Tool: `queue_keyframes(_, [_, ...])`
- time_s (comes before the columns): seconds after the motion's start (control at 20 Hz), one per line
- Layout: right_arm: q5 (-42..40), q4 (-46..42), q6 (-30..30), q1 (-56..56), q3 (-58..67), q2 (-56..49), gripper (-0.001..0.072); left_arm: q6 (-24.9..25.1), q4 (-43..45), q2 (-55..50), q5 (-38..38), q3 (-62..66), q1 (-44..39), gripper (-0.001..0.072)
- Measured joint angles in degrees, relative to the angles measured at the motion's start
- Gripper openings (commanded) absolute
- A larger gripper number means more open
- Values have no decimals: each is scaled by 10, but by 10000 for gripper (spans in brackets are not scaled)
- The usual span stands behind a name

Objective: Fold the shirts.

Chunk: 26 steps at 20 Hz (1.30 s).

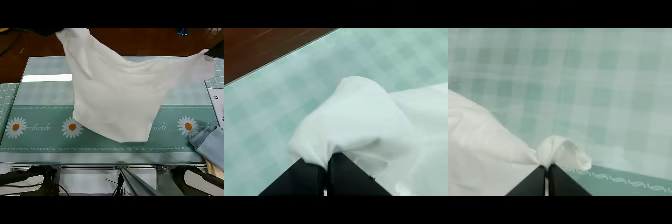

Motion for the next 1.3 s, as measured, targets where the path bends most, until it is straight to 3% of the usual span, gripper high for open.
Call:
queue_keyframes(0.15, [-59, 6, -7, 0, 0, -78, 21, -14, -1, -79, 35, 0, -1, 24])
queue_keyframes(0.35, [-95, 9, -11, 0, 0, -149, 21, -45, -6, -163, 19, -1, -5, 70])
queue_keyframes(0.5, [-107, 10, -13, 0, 0, -176, 21, -57, -14, -198, -7, 0, -6, 394])
queue_keyframes(0.6, [-110, 11, -14, 0, 0, -182, 21, -65, -15, -208, -22, 6, 0, 475])
queue_keyframes(0.9, [-92, 12, -22, 0, 0, -183, 21, -144, -14, -182, -141, 49, 59, 474])
queue_keyframes(1.15, [-72, -17, -34, 0, 0, -177, 22, -164, -14, -76, -195, -114, 59, 480])
queue_keyframes(1.25, [-68, -30, -37, 0, 0, -176, 21, -164, -26, -25, -180, -226, 30, 616])
queue_keyframes(1.3, [-67, -35, -37, 0, 0, -176, 21, -164, -35, -2, -158, -289, 10, 625])
